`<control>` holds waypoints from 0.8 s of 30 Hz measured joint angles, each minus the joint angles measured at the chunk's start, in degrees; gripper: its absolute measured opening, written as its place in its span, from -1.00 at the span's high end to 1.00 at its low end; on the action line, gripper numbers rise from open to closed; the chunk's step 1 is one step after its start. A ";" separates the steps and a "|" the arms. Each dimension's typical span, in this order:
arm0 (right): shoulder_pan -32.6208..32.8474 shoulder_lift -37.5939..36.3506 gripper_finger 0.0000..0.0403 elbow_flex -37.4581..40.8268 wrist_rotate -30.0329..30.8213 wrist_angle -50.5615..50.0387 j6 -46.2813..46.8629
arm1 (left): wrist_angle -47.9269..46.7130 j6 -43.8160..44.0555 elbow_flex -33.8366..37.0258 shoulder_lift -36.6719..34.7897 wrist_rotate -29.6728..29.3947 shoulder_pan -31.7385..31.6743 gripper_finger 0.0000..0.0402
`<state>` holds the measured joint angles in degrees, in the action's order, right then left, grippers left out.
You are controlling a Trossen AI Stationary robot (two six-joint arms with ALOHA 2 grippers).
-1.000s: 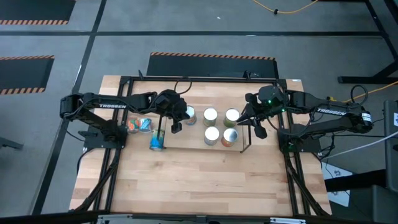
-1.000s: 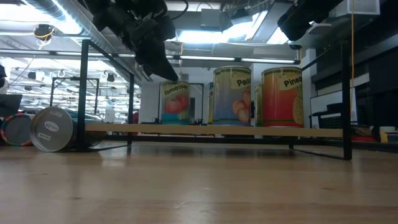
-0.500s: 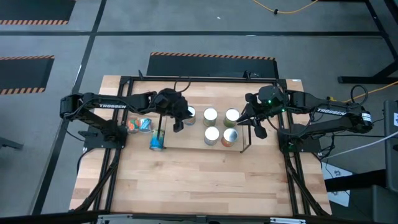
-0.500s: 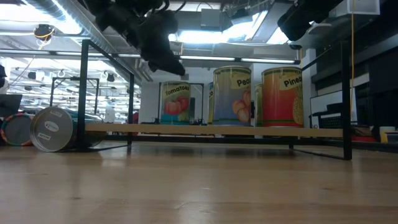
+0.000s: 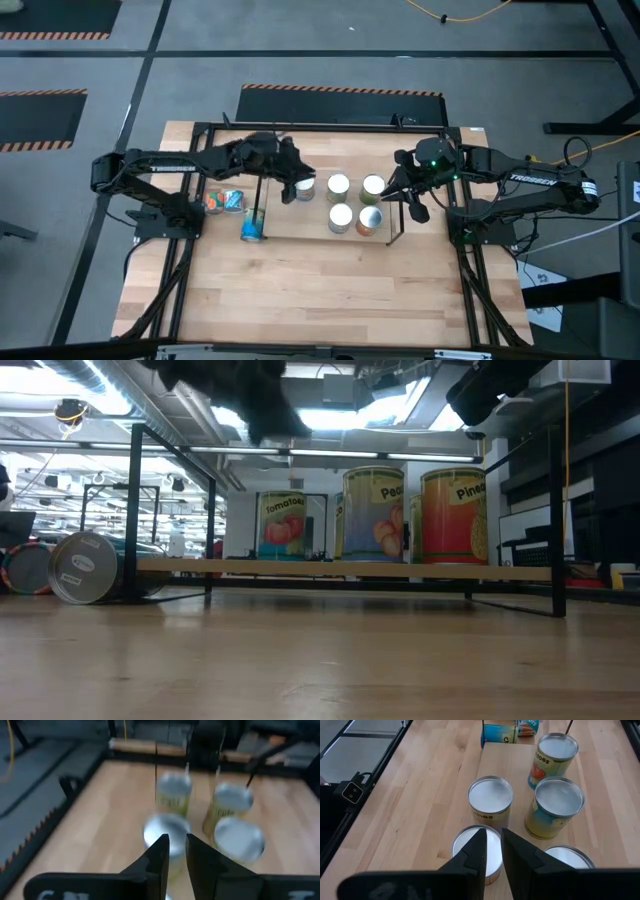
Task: Pick and place cans onto a shelf
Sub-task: Put the canned cherries on the shelf
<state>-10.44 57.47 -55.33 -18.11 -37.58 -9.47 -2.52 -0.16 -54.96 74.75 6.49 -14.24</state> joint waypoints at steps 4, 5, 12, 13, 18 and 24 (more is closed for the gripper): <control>0.02 0.00 0.69 0.00 -0.02 0.00 0.13 | -1.95 0.00 -4.01 -2.64 0.05 0.04 0.71; 0.04 0.00 0.69 0.00 -0.02 0.00 0.13 | -3.03 -0.02 -5.19 -3.48 0.03 0.04 0.71; 0.04 0.00 0.69 0.00 -0.02 0.00 0.09 | -18.81 -0.94 -12.21 -11.01 -3.82 0.04 0.71; 0.04 0.00 0.69 0.00 -0.02 -0.01 0.07 | -21.55 -0.94 -12.92 -12.37 -5.03 0.03 0.71; 0.04 0.00 0.69 0.00 -0.02 0.00 0.04 | -36.65 0.62 -13.75 -19.48 -10.63 0.00 0.71; 0.04 0.00 0.69 0.00 -0.02 0.00 0.11 | -52.15 7.58 -13.75 -25.73 -13.50 0.00 0.71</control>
<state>-10.39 57.47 -55.33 -18.13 -37.58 -9.37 -54.67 7.42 -68.71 49.03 -7.01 -14.24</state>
